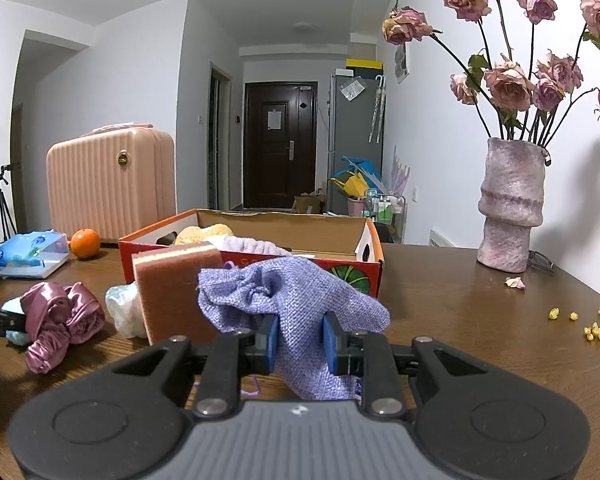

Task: Organize soft objects
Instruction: 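Lift the purple pouch with the right tool while the left tool grasps the light blue plush, then carry the purple pouch and light blue plush with both tools over the box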

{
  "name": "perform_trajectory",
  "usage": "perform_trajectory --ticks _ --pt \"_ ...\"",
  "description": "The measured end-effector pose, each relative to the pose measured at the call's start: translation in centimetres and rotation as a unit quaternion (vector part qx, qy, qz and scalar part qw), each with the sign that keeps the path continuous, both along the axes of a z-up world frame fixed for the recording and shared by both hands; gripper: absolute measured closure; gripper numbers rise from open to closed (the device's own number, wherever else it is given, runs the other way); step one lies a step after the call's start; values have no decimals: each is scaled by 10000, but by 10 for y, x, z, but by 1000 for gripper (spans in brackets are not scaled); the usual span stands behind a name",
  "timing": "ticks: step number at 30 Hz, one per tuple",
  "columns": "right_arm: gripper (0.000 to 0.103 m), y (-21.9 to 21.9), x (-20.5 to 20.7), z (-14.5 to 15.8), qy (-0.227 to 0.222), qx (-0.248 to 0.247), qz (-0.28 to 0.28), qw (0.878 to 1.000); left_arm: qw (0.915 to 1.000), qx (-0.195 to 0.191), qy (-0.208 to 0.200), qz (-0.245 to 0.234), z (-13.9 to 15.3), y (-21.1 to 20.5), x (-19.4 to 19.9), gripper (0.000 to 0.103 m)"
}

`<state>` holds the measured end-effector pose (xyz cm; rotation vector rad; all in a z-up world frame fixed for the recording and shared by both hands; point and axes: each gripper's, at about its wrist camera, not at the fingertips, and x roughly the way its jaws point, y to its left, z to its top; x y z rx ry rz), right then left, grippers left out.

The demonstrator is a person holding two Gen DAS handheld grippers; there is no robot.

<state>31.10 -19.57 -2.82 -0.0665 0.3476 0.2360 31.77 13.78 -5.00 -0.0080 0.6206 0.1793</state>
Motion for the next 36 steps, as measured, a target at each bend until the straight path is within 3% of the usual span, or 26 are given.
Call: perform_trajectory --ticks 11,18,27,36 --pt "80 0 3 -1 32 -19 -29 10000 9997 -70 227 -37 -8 6 25 1" --pt "80 0 3 -1 19 -13 -26 10000 9996 -18 213 -192 -9 1 24 20" --pt "80 -1 1 -1 -38 4 -11 10000 9999 36 1 -118 -4 1 18 26" --pt "80 -3 -4 3 -172 96 9 9998 9985 66 -492 236 12 5 -1 27"
